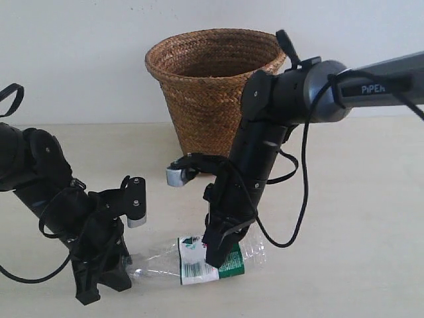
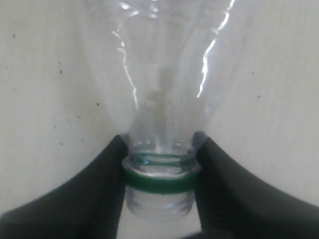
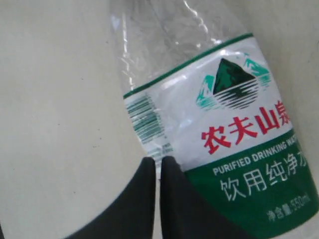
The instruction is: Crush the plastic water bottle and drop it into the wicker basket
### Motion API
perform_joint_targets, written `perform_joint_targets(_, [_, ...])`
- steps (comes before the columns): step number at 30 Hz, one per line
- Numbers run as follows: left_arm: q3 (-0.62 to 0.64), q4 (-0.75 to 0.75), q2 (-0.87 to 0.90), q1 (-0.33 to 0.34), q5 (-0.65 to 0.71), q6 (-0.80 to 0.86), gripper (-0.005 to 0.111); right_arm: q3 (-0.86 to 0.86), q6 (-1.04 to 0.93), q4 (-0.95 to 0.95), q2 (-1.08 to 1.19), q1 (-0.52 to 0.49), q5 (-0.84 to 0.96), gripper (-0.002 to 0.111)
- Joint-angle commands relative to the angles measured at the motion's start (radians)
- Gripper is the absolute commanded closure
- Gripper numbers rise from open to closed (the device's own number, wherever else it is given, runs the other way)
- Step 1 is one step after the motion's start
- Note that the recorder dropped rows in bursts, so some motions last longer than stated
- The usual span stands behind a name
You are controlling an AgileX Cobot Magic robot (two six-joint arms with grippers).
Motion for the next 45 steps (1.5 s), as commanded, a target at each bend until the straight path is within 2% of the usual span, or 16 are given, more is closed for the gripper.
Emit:
perform_joint_targets(1, [0.004,0.001,-0.003,0.000,0.002,-0.006,0.102,0.005,0.015,-0.013,0.058,-0.003,-0.087,0.108])
perform_joint_targets(7, [0.004,0.001,-0.003,0.000,0.002,-0.006,0.102,0.005,0.111,-0.089,0.117,-0.003,-0.186,0.108])
perform_joint_targets(10, [0.004,0.001,-0.003,0.000,0.002,-0.006,0.102,0.003,0.147,-0.085,0.104,-0.003,-0.175,0.108])
perform_joint_targets(15, [0.004,0.001,-0.003,0.000,-0.008,-0.006,0.102,0.003,0.148,-0.003,0.001,-0.003,-0.067,0.108])
perform_joint_targets(22, [0.004,0.001,-0.003,0.000,0.017,0.027,0.102,0.003,0.119,0.050,-0.143,-0.003,-0.158,0.108])
perform_joint_targets(30, [0.004,0.001,-0.003,0.000,0.018,0.027,0.102,0.005,0.118,-0.038,-0.019,0.020,-0.155,0.108])
perform_joint_targets(45, [0.004,0.001,-0.003,0.000,0.018,0.027,0.102,-0.006,0.184,-0.219,0.159,0.017,-0.274,0.108])
